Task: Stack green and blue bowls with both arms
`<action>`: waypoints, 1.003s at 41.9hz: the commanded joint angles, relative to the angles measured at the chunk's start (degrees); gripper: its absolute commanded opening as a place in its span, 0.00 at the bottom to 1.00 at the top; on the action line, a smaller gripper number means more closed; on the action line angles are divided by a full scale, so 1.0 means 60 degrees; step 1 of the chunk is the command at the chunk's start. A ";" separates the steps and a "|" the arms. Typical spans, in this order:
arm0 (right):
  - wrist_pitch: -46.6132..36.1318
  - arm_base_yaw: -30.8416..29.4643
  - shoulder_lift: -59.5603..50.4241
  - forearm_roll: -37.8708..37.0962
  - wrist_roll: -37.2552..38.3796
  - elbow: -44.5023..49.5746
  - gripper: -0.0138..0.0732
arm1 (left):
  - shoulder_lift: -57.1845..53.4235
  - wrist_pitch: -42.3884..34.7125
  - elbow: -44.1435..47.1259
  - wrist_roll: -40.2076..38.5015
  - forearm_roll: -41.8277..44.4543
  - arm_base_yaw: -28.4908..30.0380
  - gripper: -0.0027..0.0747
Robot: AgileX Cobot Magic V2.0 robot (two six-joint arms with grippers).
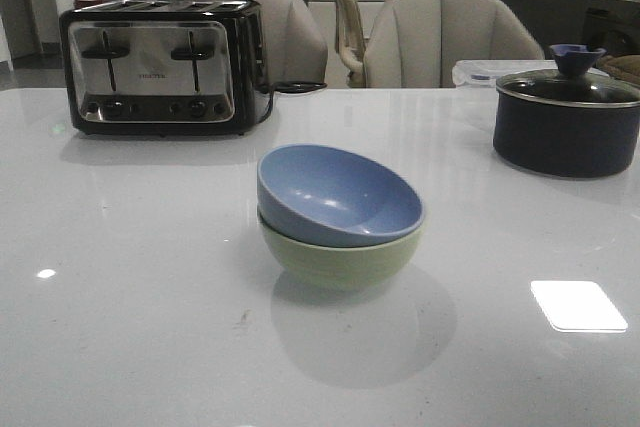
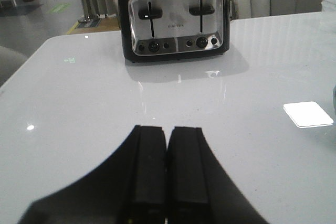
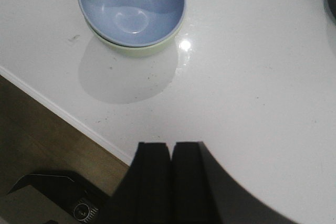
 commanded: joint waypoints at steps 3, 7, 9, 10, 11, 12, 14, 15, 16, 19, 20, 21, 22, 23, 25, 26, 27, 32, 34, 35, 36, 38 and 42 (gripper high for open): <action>-0.0593 -0.0011 -0.0059 -0.0071 -0.0027 -0.0252 0.21 | -0.0108 -0.1612 0.0247 -0.0378 0.0061 0.0097 0.17; -0.0593 -0.0011 -0.0059 -0.0071 -0.0027 -0.0252 0.21 | -0.0304 -0.2241 0.0662 -0.0378 -0.0187 0.0286 0.17; -0.0593 -0.0011 -0.0059 -0.0071 -0.0027 -0.0252 0.21 | -0.0304 -0.2718 0.0936 -0.0378 -0.0402 0.0409 0.17; -0.0566 -0.0011 -0.0059 -0.0071 -0.0027 -0.0252 0.21 | -0.0304 -0.2796 0.0960 -0.0378 -0.0542 0.0505 0.17; -0.0566 -0.0011 -0.0059 -0.0071 -0.0027 -0.0252 0.21 | -0.0304 -0.2521 0.0913 -0.0378 -0.0691 0.0566 0.17; -0.0566 -0.0011 -0.0059 -0.0071 -0.0027 -0.0252 0.21 | -0.0304 -0.2549 0.0915 -0.0378 -0.0818 0.0623 0.17; -0.0544 -0.0011 -0.0059 -0.0071 -0.0027 -0.0252 0.21 | -0.0304 -0.2632 0.0938 -0.0277 -0.0835 0.0695 0.17; -0.0544 -0.0011 -0.0059 -0.0071 -0.0027 -0.0252 0.21 | -0.0304 -0.2632 0.0938 -0.0170 -0.0835 0.0716 0.17; -0.0544 -0.0011 -0.0059 -0.0071 -0.0027 -0.0252 0.21 | -0.0304 -0.2655 0.0938 -0.0141 -0.0835 0.0716 0.17; -0.0530 -0.0011 -0.0059 -0.0071 -0.0027 -0.0252 0.21 | -0.0304 -0.2671 0.0938 -0.0141 -0.0835 0.0716 0.17; -0.0520 -0.0011 -0.0059 -0.0071 -0.0027 -0.0252 0.21 | -0.0304 -0.2671 0.0938 -0.0141 -0.0835 0.0716 0.17; -0.0520 -0.0011 -0.0059 -0.0071 -0.0027 -0.0252 0.21 | -0.0304 -0.2691 0.0938 -0.0141 -0.0835 0.0716 0.17; -0.0520 -0.0011 -0.0059 -0.0071 -0.0027 -0.0252 0.21 | -0.0304 -0.2740 0.0938 -0.0141 -0.0835 0.0716 0.17; -0.0510 -0.0011 -0.0059 -0.0071 -0.0027 -0.0252 0.21 | -0.0304 -0.2796 0.0938 -0.0141 -0.0835 0.0716 0.17; -0.0471 -0.0011 -0.0059 -0.0071 -0.0027 -0.0252 0.21 | -0.0304 -0.3002 0.0938 -0.0141 -0.0835 0.0752 0.17; -0.0458 -0.0011 -0.0059 -0.0071 -0.0027 -0.0252 0.21 | -0.0304 -0.3056 0.0938 -0.0141 -0.0835 0.0752 0.17; -0.0441 -0.0011 -0.0059 -0.0071 -0.0027 -0.0252 0.21 | -0.0304 -0.3103 0.0938 -0.0141 -0.0835 0.0752 0.17; -0.0394 -0.0011 -0.0059 -0.0071 -0.0027 -0.0252 0.21 | -0.0304 -0.3221 0.0938 -0.0141 -0.0835 0.0775 0.17; -0.0394 -0.0011 -0.0059 -0.0071 -0.0027 -0.0252 0.21 | -0.0304 -0.3301 0.0938 -0.0141 -0.0835 0.0861 0.17; -0.0394 -0.0011 -0.0059 -0.0071 -0.0027 -0.0252 0.21 | -0.0304 -0.3342 0.0938 -0.0141 -0.0835 0.0913 0.17; -0.0394 -0.0011 -0.0059 -0.0071 -0.0027 -0.0252 0.21 | -0.0304 -0.3379 0.0938 -0.0141 -0.0835 0.0977 0.17; -0.0394 -0.0011 -0.0059 -0.0071 -0.0027 -0.0252 0.21 | -0.0304 -0.3405 0.0938 -0.0141 -0.0835 0.1133 0.17; -0.0394 -0.0011 -0.0059 -0.0071 -0.0027 -0.0252 0.21 | -0.0304 -0.3337 0.0938 -0.0141 -0.0835 0.1199 0.17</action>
